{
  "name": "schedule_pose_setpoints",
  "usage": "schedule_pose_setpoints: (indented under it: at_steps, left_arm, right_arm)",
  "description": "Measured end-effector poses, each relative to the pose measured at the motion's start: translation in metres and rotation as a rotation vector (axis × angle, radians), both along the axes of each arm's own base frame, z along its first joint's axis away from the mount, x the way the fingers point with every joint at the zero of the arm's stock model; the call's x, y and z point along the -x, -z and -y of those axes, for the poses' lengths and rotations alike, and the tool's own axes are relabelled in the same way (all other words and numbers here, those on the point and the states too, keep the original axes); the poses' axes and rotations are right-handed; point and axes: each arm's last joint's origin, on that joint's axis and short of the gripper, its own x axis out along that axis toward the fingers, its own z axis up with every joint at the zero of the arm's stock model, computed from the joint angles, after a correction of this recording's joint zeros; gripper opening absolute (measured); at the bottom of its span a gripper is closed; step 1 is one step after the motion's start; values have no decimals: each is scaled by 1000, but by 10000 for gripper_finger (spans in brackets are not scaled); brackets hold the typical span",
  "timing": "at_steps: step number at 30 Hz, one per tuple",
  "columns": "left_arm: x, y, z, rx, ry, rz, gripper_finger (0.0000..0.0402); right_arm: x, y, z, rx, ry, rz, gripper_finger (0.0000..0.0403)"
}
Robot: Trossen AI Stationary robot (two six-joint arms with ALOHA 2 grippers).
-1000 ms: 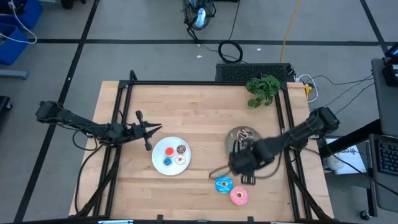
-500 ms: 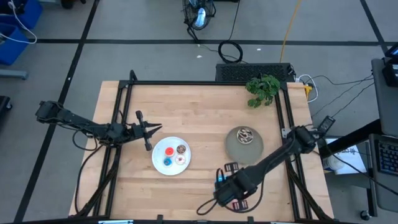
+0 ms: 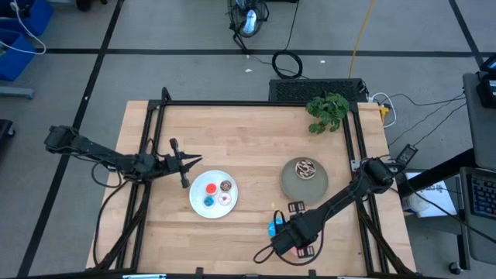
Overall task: Pick & Place donuts
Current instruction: Put the big pink donut on the gray plate
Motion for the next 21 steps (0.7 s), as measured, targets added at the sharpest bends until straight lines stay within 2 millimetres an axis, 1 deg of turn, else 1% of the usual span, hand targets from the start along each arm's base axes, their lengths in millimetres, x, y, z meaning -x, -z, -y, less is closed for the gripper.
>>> schedule_pose_setpoints:
  at_steps: [3, 6, 10, 14, 19, 21]
  left_arm:
    - [0, 0, 0, 0, -1, 0, 42]
    - [0, 0, 0, 1, -2, 1, 42]
    - [0, 0, 0, 0, -2, 1, 42]
    - [0, 1, 0, -1, -3, -6, 42]
    - [0, 1, 0, -1, -3, -8, 42]
    - [0, 1, 0, -1, -3, -8, 42]
  right_arm:
    - [5, 9, -1, 8, -10, -10, 180]
    - [6, 18, -3, -10, -13, 15, 205]
    - [5, 21, -7, -31, -21, 44, 228]
    - [6, 22, -7, -31, -24, 46, 239]
    - [5, 23, -8, -38, -33, 61, 238]
    - [3, 26, -9, -53, -37, 86, 237]
